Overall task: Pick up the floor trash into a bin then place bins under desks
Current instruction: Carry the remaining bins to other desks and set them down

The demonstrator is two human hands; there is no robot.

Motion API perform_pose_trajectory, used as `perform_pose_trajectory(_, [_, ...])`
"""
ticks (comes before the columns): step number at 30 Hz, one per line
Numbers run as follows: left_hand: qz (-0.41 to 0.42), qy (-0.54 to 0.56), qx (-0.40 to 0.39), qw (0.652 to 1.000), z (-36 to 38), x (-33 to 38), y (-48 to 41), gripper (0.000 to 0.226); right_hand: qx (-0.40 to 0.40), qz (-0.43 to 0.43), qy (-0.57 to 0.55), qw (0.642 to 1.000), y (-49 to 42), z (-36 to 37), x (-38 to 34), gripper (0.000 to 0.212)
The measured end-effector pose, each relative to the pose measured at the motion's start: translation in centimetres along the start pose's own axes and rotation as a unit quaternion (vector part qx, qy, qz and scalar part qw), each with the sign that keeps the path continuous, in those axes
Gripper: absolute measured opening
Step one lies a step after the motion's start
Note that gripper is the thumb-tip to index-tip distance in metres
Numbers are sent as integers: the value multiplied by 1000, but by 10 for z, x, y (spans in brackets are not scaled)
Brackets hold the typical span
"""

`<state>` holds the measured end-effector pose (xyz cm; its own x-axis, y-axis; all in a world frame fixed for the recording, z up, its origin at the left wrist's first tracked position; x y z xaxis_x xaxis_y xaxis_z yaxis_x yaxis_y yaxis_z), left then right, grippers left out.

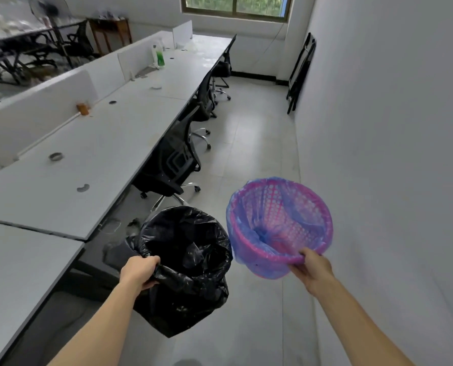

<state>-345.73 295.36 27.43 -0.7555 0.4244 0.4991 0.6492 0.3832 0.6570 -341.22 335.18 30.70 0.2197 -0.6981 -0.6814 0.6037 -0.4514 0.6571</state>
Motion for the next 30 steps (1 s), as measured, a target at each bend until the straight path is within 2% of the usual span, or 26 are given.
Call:
perform_pose_trajectory(8, [0,36,-13,999,40,160,-122,17,1,-7,6,1000,-161,125,-69,28])
perform_pose_trajectory(13, [-21,26,-36,999,52,278,-214,20,23,3,36,999,-261,215,-112,28])
perform_pose_trajectory(19, [-46,13,-35,998,73,379,-279,17,47,21,56,997,-352,281,-155,31])
perform_pose_trajectory(24, [-80,10,-21,997,112,453,-348,20,48,36,79,995,-465,336,-190,36])
perform_pose_trajectory(30, [-172,53,8,984,166,541,-409,16,18,59,157,986,-613,432,-252,24])
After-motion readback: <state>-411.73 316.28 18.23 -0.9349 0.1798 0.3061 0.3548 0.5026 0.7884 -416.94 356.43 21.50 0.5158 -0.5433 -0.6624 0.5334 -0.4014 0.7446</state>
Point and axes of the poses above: each hand's wrist, its own y-axis away from the middle knuckle, its own z-axis out of the palm, x = y × z, the point moved 2 cm from there along -y, towards the middle knuckle, and after that the axes turned 15 degrees about -y, right-handed, at the moved point
